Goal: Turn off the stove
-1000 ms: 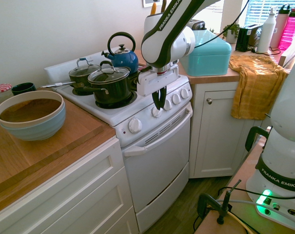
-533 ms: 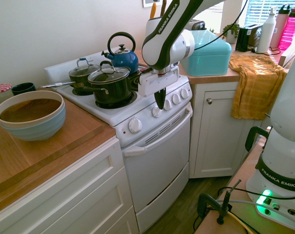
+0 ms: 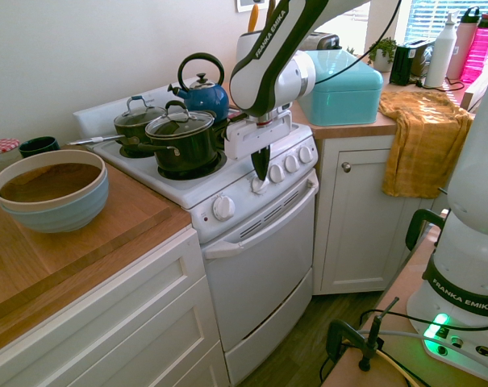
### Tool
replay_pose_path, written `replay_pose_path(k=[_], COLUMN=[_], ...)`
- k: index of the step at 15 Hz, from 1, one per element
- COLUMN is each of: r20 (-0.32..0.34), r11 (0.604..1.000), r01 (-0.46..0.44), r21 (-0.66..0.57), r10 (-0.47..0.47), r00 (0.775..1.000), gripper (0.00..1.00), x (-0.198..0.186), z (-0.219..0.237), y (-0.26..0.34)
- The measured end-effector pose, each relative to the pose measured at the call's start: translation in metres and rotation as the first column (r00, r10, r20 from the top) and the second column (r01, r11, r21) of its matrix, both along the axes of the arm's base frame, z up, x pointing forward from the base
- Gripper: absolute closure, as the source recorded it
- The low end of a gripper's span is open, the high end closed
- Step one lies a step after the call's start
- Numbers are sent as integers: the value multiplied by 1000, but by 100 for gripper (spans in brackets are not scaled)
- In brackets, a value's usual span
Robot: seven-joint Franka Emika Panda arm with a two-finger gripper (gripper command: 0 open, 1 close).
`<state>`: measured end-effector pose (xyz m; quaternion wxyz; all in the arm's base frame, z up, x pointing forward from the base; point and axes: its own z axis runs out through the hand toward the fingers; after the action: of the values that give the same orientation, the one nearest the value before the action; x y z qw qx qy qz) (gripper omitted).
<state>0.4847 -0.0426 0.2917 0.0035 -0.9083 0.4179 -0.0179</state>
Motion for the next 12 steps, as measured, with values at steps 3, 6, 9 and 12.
replay_pose_path(k=[3,6,9,12], r20=[-3,-23,-47,-48], r11=[1000,1000,1000,999], r01=[5,6,10,24], r21=[-8,-13,-12,25], r10=[-5,-6,-10,-23], r00=[1000,1000,999,999], gripper=[100,100,100,100], x=[0,-1,-3,-5], z=[-3,-13,-28,-31], y=[-7,-11,-14,-16])
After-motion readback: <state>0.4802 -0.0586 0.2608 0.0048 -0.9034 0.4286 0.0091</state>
